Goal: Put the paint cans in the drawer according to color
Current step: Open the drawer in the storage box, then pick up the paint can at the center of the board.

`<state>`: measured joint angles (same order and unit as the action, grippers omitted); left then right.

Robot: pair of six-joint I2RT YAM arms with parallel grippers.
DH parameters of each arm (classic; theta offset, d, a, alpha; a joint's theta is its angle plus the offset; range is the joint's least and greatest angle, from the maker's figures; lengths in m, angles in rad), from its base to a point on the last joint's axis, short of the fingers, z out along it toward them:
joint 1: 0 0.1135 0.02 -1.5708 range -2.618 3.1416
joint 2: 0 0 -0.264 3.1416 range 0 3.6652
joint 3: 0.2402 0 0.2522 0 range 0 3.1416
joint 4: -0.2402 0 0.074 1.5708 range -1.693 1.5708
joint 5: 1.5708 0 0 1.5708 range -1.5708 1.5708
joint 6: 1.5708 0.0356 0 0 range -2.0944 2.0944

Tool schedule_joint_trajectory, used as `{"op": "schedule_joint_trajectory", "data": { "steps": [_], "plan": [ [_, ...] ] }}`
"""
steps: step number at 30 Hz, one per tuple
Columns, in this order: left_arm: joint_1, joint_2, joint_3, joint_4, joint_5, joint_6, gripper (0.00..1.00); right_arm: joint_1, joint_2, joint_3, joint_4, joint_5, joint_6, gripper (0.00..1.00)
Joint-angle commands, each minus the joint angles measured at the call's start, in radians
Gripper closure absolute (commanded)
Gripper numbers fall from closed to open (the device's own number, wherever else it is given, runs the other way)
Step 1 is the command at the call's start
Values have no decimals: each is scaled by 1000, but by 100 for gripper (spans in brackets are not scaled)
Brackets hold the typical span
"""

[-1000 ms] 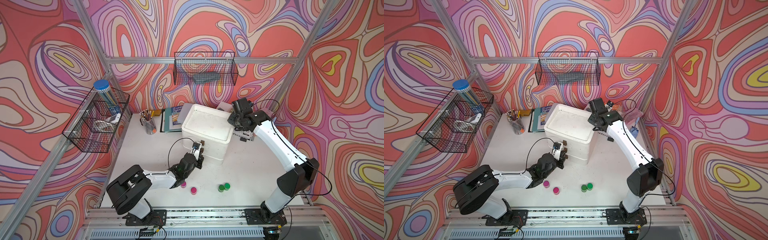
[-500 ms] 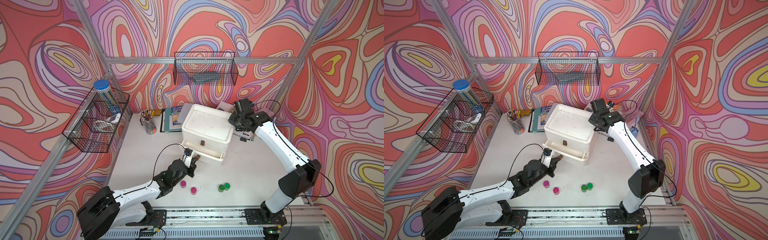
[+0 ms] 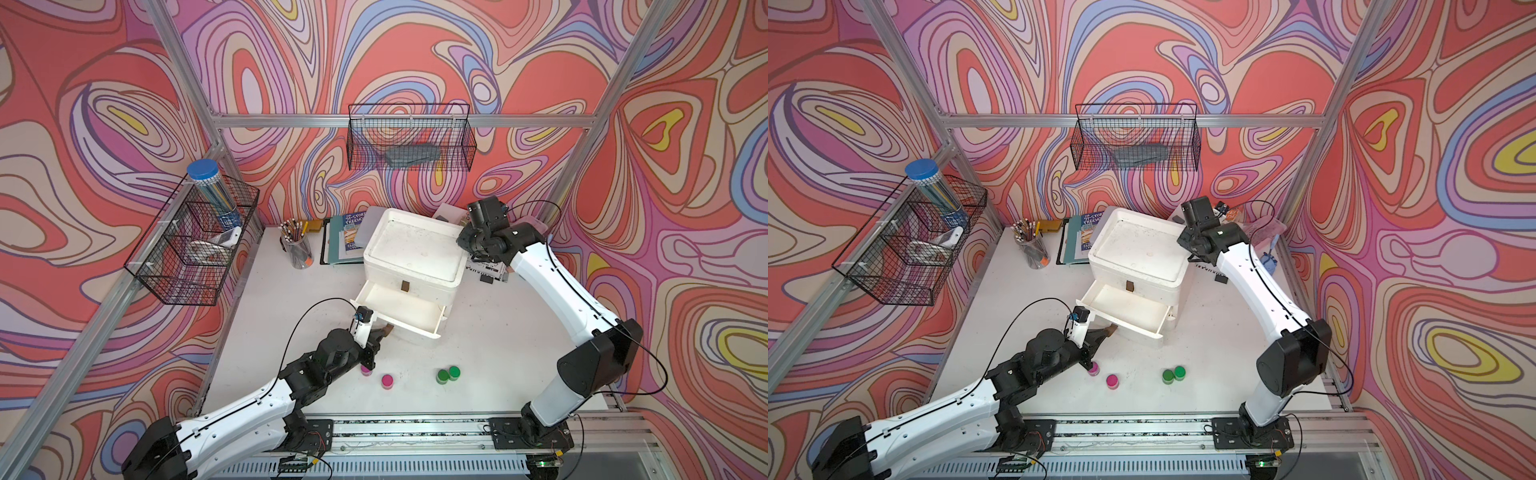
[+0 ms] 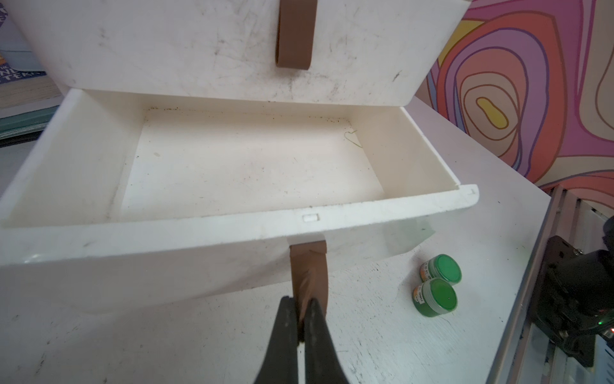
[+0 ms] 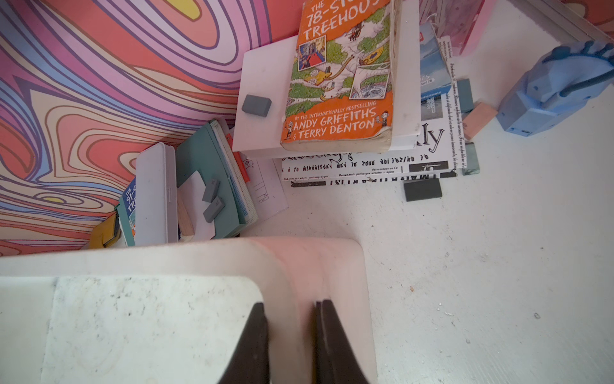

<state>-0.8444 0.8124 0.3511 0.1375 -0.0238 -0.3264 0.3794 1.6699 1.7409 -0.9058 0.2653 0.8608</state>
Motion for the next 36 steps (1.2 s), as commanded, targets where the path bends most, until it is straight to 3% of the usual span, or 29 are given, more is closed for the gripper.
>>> {"op": "schedule_joint_trajectory", "data": {
  "steps": [1,12,13,14,18,22,24,26,27,31,36],
  "plan": [
    [2,-19,-8,-79,25,-15,100,-32,31,-25,76,-14,89,100],
    [1,-62,-7,-128,28,-38,100,-33,33,-26,91,-20,79,100],
    [2,-61,-6,-131,23,-40,97,-32,31,-27,94,-19,76,100],
    [1,-59,-2,-134,17,-43,86,-32,31,-27,97,-21,70,99],
    [1,-63,16,-150,5,-43,57,-31,23,-7,93,-8,16,63],
    [2,-109,50,-213,-93,-54,36,-32,-14,21,67,22,-106,47],
    [1,-152,67,-250,-186,-65,21,-32,-40,43,47,38,-186,41],
    [2,-191,83,-279,-268,-80,5,-28,-61,69,35,25,-259,38],
    [1,-208,94,-295,-310,-88,2,-19,-70,84,35,2,-302,38],
    [4,-238,136,-356,-454,-132,1,120,-79,158,34,-62,-512,37],
    [36,-224,200,-472,-575,-279,1,438,-63,149,-2,-173,-770,38]
  ]
}}
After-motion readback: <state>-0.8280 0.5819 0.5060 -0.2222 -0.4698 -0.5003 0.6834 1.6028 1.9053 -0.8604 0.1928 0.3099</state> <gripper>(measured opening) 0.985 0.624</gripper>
